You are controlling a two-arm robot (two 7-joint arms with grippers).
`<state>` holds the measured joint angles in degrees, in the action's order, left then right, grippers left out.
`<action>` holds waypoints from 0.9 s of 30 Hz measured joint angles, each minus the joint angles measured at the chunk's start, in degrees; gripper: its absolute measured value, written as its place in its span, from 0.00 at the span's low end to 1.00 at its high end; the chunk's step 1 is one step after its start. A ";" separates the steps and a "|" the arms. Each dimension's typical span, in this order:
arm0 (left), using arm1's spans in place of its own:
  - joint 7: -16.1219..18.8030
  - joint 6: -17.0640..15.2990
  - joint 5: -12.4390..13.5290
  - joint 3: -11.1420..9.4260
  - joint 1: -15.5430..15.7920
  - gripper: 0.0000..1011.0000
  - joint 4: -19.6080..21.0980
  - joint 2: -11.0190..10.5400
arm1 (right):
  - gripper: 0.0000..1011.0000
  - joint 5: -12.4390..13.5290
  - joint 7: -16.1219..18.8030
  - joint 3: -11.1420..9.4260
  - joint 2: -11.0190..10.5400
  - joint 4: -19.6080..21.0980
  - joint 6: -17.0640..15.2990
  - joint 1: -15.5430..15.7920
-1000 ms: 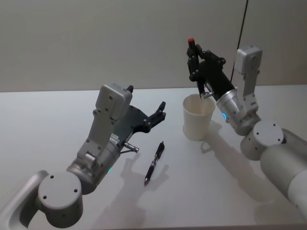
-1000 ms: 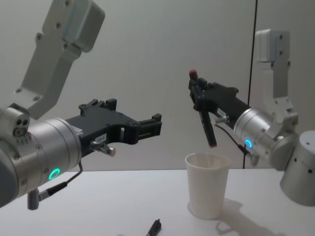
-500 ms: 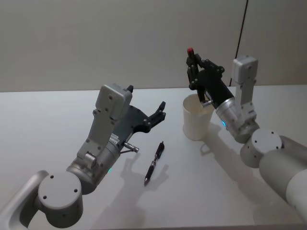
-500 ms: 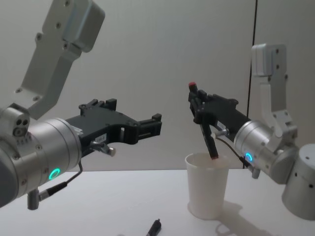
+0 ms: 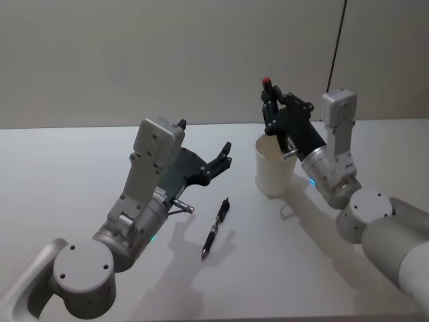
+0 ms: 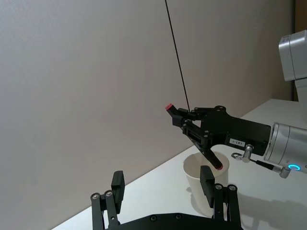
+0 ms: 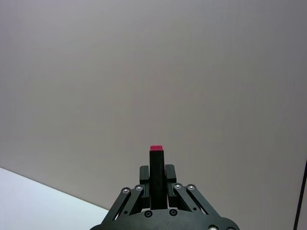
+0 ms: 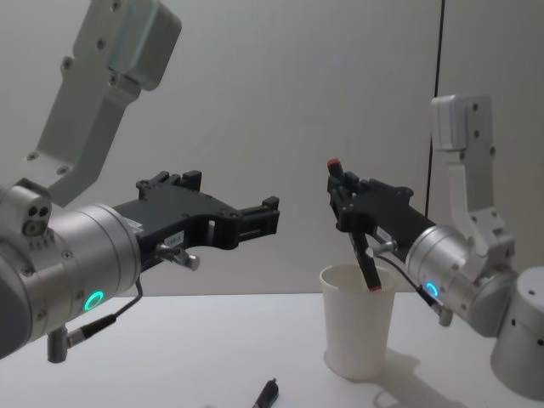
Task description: Place the pen into the pen holder.
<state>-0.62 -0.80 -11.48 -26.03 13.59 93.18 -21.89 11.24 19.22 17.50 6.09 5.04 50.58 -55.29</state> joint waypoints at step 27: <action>0.00 0.00 0.00 0.00 0.00 0.99 0.00 0.00 | 0.88 -2.25 -1.80 -0.36 -0.11 -0.68 0.12 0.42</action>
<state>-0.63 -0.80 -11.48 -26.02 13.59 93.18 -21.89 9.00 17.42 17.14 5.98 4.36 50.70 -54.87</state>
